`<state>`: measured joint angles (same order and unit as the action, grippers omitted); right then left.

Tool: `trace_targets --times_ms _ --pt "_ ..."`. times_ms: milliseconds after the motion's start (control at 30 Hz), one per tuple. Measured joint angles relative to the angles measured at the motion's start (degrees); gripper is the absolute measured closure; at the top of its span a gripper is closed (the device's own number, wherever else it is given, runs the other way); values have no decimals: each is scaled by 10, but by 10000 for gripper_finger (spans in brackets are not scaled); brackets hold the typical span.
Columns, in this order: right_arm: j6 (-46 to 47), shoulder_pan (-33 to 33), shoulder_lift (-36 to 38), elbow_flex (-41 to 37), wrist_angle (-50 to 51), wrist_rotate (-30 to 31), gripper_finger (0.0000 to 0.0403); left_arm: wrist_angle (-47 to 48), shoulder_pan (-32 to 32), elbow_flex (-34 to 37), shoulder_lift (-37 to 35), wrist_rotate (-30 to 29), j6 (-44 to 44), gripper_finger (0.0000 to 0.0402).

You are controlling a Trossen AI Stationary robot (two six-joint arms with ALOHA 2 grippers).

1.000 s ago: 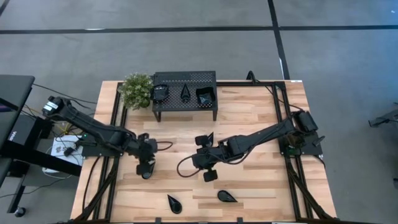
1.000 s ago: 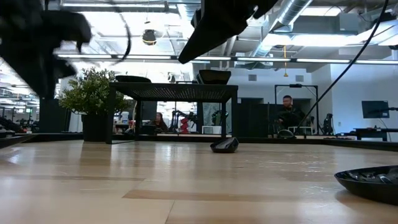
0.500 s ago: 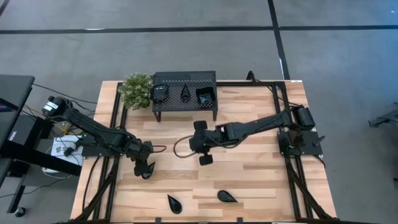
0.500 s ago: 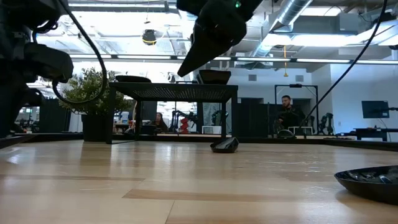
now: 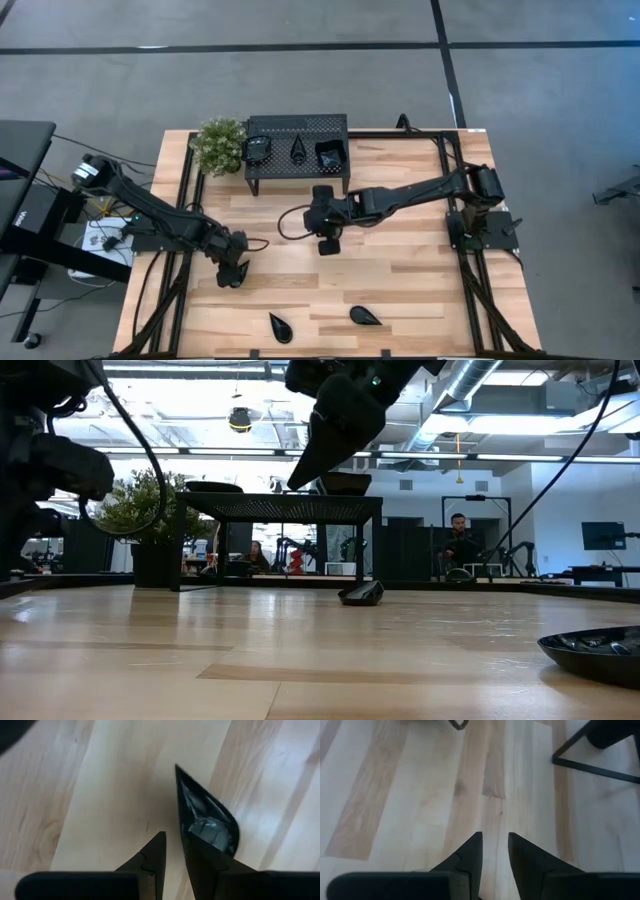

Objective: Pick & Place Mini shaped plates
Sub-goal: Stack the black drop-shaped plate on top of the black drop-shaped plate on the shelf

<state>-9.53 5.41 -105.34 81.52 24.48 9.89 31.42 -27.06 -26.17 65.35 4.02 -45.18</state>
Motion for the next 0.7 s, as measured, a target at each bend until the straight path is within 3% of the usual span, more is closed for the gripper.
trace_targets --times_ms 433,700 --pt "1 10 0 0 1 -30 316 -27 -7 -2 55 -16 -2 339" --pt "1 10 0 0 1 -30 316 -39 -6 -1 47 -43 -62 394"
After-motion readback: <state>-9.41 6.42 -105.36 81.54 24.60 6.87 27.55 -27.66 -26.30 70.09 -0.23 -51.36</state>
